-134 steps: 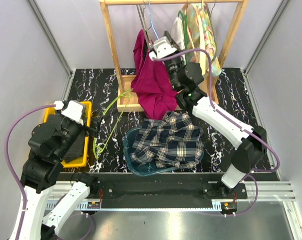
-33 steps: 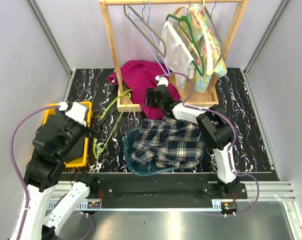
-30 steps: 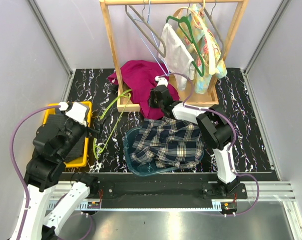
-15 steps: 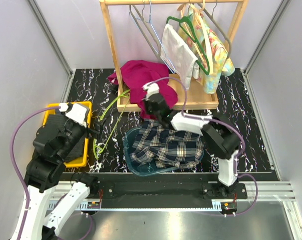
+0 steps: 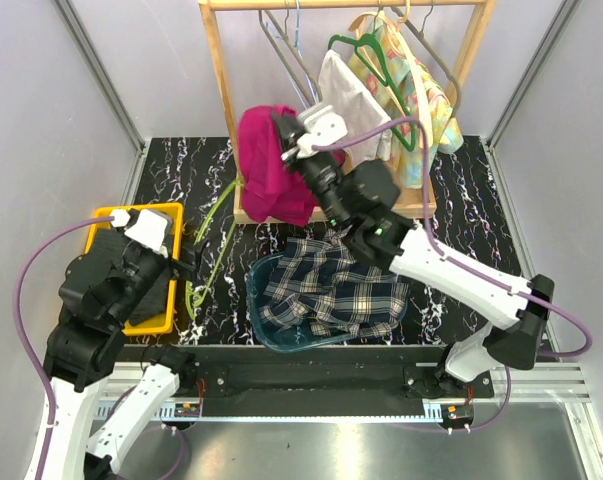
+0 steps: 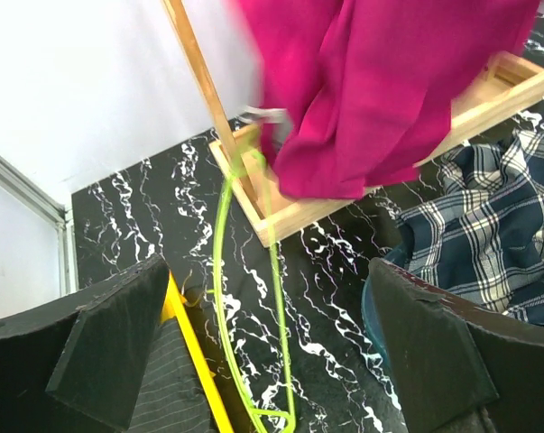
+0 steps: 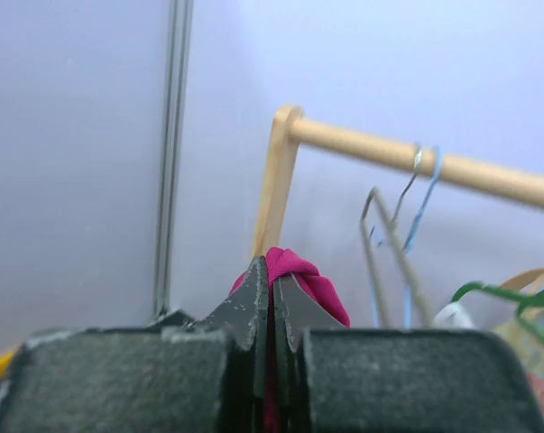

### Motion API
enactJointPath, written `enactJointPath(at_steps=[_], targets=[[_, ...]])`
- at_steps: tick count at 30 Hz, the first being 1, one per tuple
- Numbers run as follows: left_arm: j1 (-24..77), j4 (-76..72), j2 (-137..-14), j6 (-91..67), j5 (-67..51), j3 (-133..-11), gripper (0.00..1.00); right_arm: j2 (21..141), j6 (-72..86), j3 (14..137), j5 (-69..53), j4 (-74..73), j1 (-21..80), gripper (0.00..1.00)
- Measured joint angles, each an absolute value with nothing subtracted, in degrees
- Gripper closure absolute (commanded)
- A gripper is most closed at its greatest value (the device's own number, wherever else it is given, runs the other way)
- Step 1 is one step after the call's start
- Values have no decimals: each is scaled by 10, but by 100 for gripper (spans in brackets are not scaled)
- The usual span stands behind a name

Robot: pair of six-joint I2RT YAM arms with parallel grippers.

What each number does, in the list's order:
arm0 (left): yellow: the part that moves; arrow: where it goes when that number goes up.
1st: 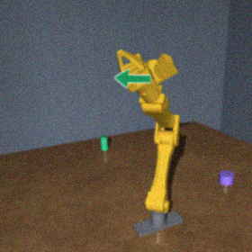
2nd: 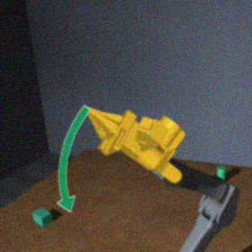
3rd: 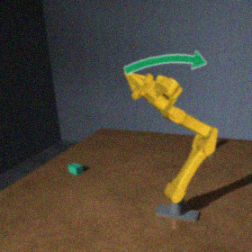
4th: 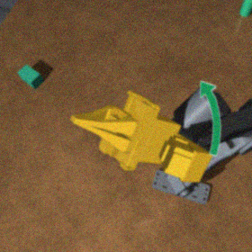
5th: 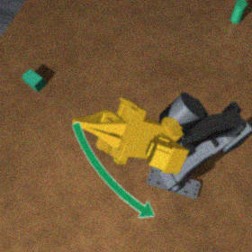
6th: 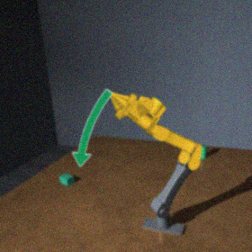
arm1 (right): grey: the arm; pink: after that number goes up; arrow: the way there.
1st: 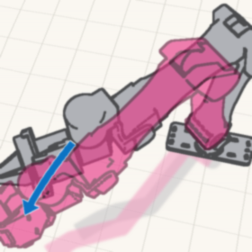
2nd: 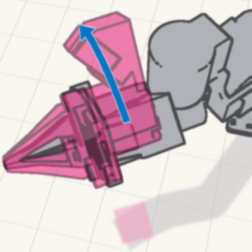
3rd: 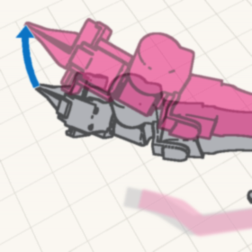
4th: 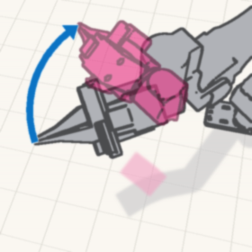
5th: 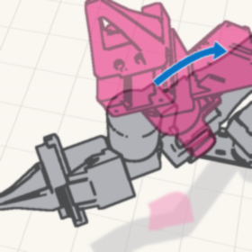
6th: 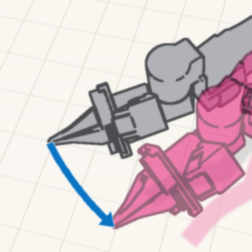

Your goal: Remove the skirt from the hanger

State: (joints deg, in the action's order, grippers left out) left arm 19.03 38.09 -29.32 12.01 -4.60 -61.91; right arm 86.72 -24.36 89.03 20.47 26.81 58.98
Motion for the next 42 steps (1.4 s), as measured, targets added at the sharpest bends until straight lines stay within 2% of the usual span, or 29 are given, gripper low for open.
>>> enactJointPath(at_steps=[5, 14, 32, 42], targets=[[186, 382, -292, 120, -46, -632, 1, 868, -302, 992, 200, 237, 590, 100], [184, 396, -289, 120, -48, -641, 1, 864, -318, 1084, 175, 156, 617, 100], [180, 407, -289, 121, -57, -640, 1, 667, -234, 1100, 81, 136, 635, 100], [175, 407, -289, 120, -71, -640, 1, 616, -219, 1033, 107, 129, 635, 100]])
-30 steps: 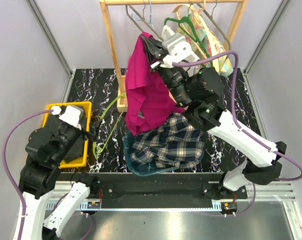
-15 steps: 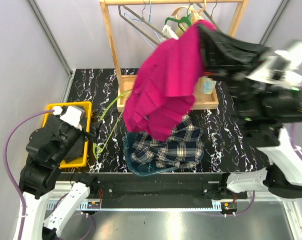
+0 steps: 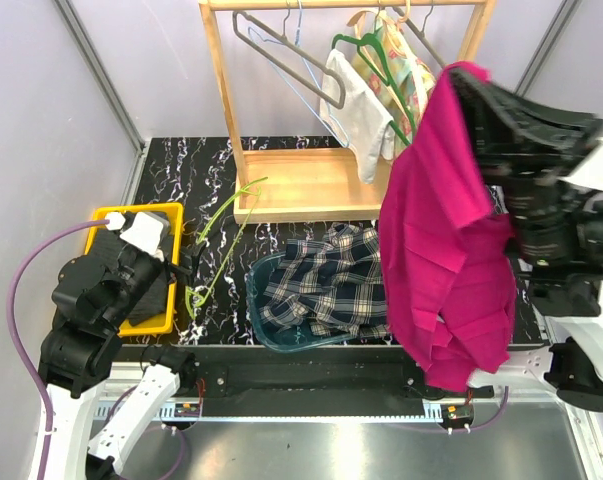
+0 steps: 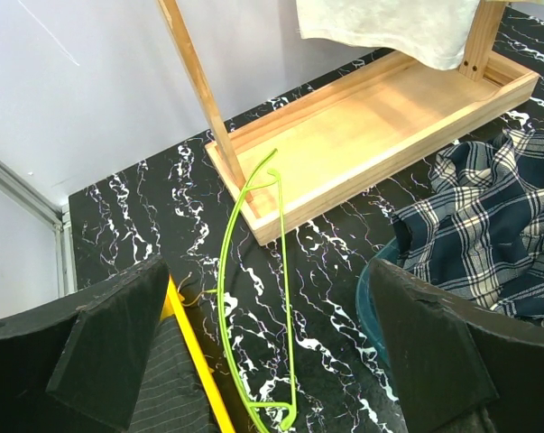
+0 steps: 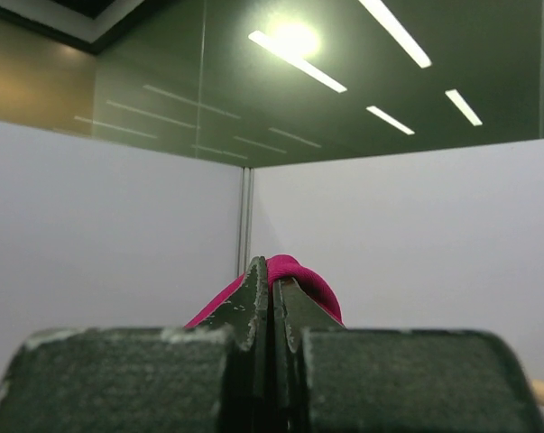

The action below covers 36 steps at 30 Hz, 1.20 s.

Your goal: Remove the skirt from the hanger

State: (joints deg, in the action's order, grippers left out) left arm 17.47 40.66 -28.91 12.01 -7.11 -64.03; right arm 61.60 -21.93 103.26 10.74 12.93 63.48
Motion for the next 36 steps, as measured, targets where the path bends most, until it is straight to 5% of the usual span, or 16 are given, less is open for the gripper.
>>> enactJointPath(at_steps=[22, 36], targets=[[173, 408, -285, 120, -74, -632, 1, 697, -189, 1055, 109, 87, 635, 100], [172, 408, -285, 120, -75, -632, 1, 635, -140, 744, 229, 80, 635, 100]])
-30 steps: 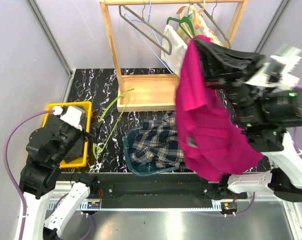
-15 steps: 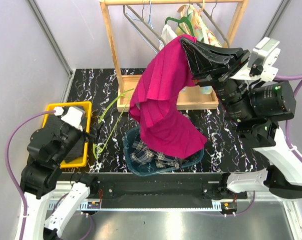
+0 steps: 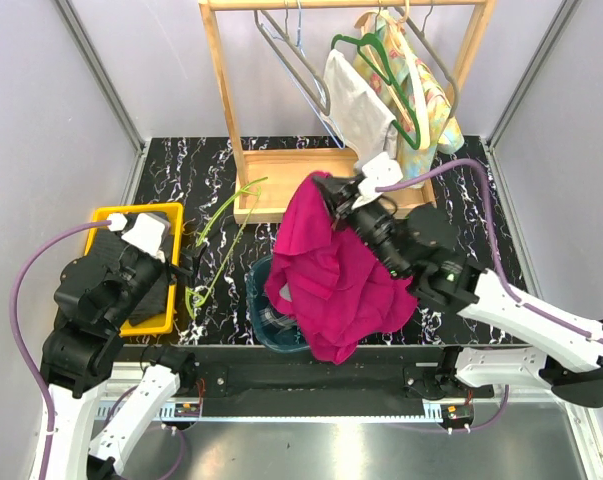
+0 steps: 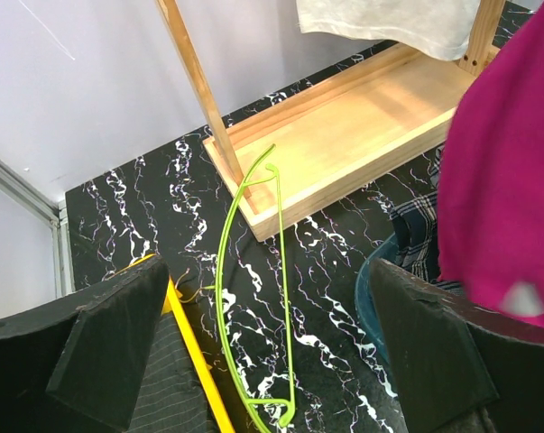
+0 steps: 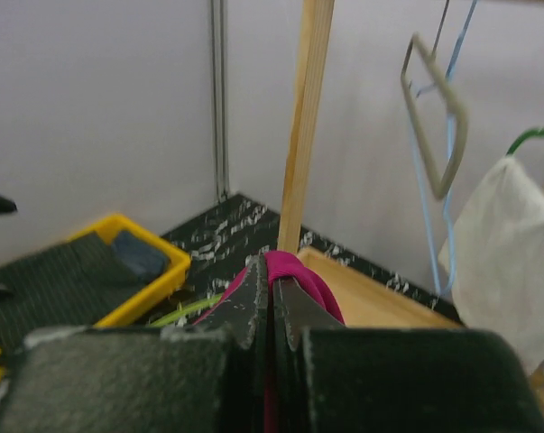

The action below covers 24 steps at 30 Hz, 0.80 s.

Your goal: Remove the skirt from the hanger

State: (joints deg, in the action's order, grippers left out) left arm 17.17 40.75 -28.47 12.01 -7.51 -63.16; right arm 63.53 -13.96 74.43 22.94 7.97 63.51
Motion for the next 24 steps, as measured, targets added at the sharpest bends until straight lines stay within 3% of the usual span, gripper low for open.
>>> enactJointPath(at_steps=[15, 20, 24], targets=[[172, 408, -285, 120, -75, -632, 1, 608, 147, 506, 257, -42, 635, 100], [172, 408, -285, 121, -75, -632, 1, 623, 255, 506, 232, -159, 635, 100], [172, 406, -286, 121, -75, -632, 1, 706, 313, 564, 174, -252, 635, 100]])
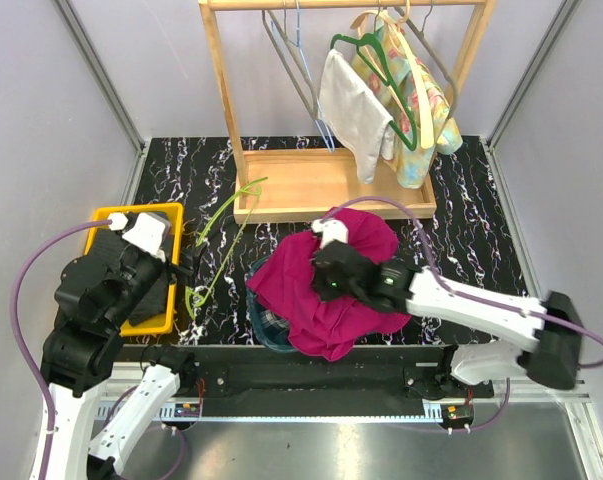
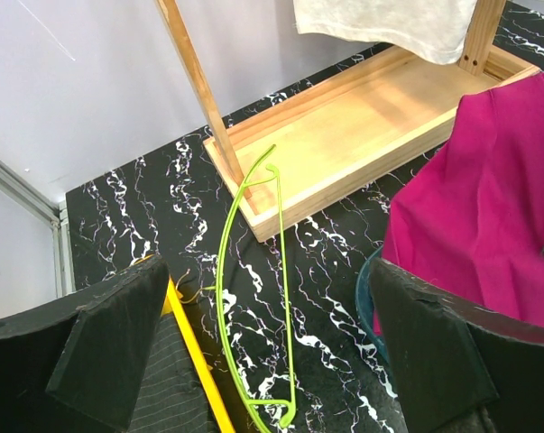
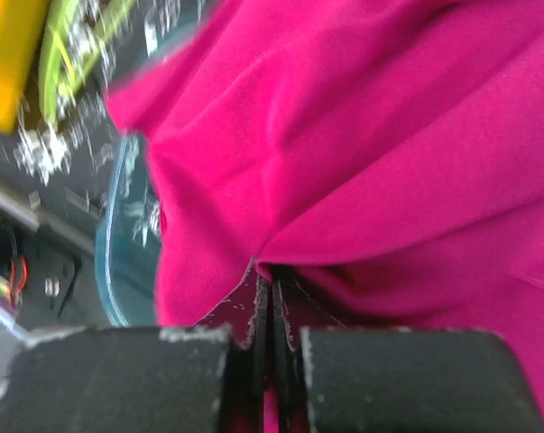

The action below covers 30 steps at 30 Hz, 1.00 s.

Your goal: Remove the skirt from the hanger

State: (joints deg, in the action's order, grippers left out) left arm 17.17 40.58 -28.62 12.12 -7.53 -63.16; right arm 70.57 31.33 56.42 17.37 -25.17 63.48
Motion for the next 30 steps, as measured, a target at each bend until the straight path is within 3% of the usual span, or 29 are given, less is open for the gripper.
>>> enactJointPath(at_steps=[2, 4, 5, 7, 8, 11, 14, 16, 21, 25, 30], targets=[[172, 406, -288, 121, -76, -632, 1, 773, 329, 611, 130, -299, 634, 100], [172, 405, -291, 121, -76, -632, 1, 846, 339, 655, 70, -337, 634, 93], [172, 406, -293, 121, -76, -632, 1, 877, 342, 665, 45, -347, 634, 78], [172, 405, -297, 121, -77, -632, 1, 946, 350, 667, -16, -358, 637, 62], [172, 405, -298, 121, -77, -632, 1, 966, 353, 660, -39, -363, 639, 47], [172, 405, -299, 122, -78, -632, 1, 989, 357, 646, -73, -380, 645, 27], [172, 405, -300, 122, -78, -632, 1, 974, 357, 648, -84, -391, 647, 22], [172, 405, -301, 123, -78, -632, 1, 954, 356, 649, -78, -402, 648, 1], [172, 405, -304, 122, -82, -633, 1, 842, 326, 681, -32, -440, 649, 0], [172, 406, -313, 122, -86, -641, 1, 751, 302, 788, 18, -462, 649, 0], [172, 405, -319, 122, -90, -654, 1, 721, 285, 889, 30, -469, 648, 0]])
